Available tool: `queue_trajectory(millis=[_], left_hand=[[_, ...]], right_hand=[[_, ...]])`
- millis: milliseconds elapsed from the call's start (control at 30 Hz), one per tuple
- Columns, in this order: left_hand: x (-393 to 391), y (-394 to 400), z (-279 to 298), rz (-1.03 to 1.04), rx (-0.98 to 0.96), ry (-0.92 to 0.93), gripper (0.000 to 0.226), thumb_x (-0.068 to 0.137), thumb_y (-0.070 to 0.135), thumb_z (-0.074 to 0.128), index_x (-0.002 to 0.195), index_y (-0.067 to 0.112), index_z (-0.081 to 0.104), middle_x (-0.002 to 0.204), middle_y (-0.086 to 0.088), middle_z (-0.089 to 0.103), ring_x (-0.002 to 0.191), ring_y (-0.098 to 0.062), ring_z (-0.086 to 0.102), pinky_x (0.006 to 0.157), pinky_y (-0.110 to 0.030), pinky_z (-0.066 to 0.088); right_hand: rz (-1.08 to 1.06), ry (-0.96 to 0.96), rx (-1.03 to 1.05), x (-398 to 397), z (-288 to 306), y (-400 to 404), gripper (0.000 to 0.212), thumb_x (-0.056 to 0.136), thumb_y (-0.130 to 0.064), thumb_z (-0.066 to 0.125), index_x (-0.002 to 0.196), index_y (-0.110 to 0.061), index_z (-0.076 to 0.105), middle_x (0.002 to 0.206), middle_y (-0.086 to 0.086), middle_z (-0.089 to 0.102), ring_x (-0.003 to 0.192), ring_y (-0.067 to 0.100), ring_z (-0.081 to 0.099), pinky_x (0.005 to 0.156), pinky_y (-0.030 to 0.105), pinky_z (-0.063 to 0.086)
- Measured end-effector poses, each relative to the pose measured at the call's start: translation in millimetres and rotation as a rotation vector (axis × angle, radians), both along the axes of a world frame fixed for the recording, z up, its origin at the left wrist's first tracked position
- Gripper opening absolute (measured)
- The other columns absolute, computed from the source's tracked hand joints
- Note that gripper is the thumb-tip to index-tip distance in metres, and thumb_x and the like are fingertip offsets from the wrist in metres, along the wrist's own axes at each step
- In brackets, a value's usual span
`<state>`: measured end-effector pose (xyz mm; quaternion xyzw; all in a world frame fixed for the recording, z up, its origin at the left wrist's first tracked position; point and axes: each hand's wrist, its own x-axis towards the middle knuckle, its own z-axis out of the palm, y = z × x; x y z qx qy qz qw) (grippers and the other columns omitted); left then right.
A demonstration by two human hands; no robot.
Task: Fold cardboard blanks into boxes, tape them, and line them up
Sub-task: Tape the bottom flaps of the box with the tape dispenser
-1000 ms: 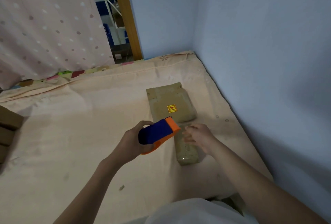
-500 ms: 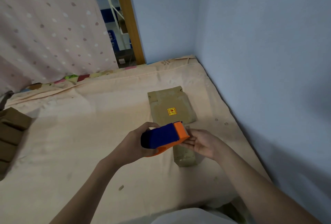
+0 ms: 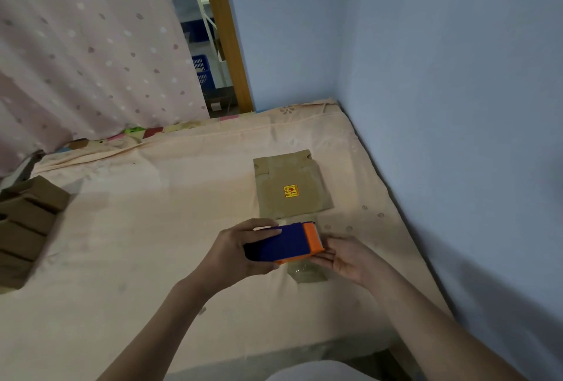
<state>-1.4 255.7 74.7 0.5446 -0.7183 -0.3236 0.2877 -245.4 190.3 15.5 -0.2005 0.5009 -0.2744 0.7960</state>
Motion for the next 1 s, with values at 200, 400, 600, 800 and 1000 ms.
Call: queue_trajectory(millis=[200, 400, 600, 800, 1000], left_hand=[[-9, 14, -6, 0.054, 0.194, 0.062, 0.057, 0.07, 0.019, 0.089, 0.121, 0.032, 0.068, 0.125, 0.026, 0.062, 0.118, 0.008, 0.054, 0.083, -0.019, 0.057], [-11, 20, -19, 0.06, 0.278, 0.039, 0.053, 0.071, 0.02, 0.089, 0.117, 0.035, 0.068, 0.12, 0.028, 0.062, 0.114, 0.014, 0.053, 0.082, -0.017, 0.056], [-5, 15, -33, 0.039, 0.304, 0.008, 0.05, 0.071, 0.022, 0.089, 0.114, 0.037, 0.069, 0.119, 0.029, 0.062, 0.112, 0.016, 0.053, 0.08, -0.012, 0.054], [18, 5, -37, -0.022, 0.294, -0.008, 0.054, 0.071, 0.021, 0.089, 0.119, 0.033, 0.068, 0.12, 0.027, 0.062, 0.114, 0.013, 0.053, 0.079, -0.013, 0.055], [44, 1, -41, -0.032, 0.299, 0.017, 0.053, 0.071, 0.02, 0.089, 0.119, 0.03, 0.07, 0.121, 0.026, 0.062, 0.113, 0.014, 0.053, 0.081, -0.012, 0.054]], right_hand=[[0.001, 0.128, 0.018, -4, -17, 12, 0.017, 0.098, 0.004, 0.055, 0.112, 0.002, 0.064, 0.103, 0.021, 0.074, 0.097, 0.029, 0.073, 0.079, 0.039, 0.062], [-0.012, 0.313, -0.053, -3, -29, 22, 0.014, 0.094, 0.01, 0.058, 0.099, 0.002, 0.069, 0.099, 0.018, 0.073, 0.087, 0.025, 0.073, 0.063, 0.03, 0.06], [-0.046, 0.498, -0.089, 3, -42, 27, 0.012, 0.091, 0.003, 0.067, 0.08, 0.0, 0.069, 0.09, 0.017, 0.074, 0.08, 0.025, 0.074, 0.072, 0.039, 0.063], [-0.054, 0.713, -0.108, 22, -44, 21, 0.026, 0.086, 0.002, 0.067, 0.063, -0.008, 0.061, 0.068, 0.01, 0.066, 0.073, 0.027, 0.072, 0.075, 0.046, 0.063], [-0.109, 0.786, -0.039, 35, -39, 17, 0.011, 0.085, 0.001, 0.07, 0.075, 0.0, 0.066, 0.072, 0.013, 0.069, 0.069, 0.026, 0.072, 0.07, 0.038, 0.063]])
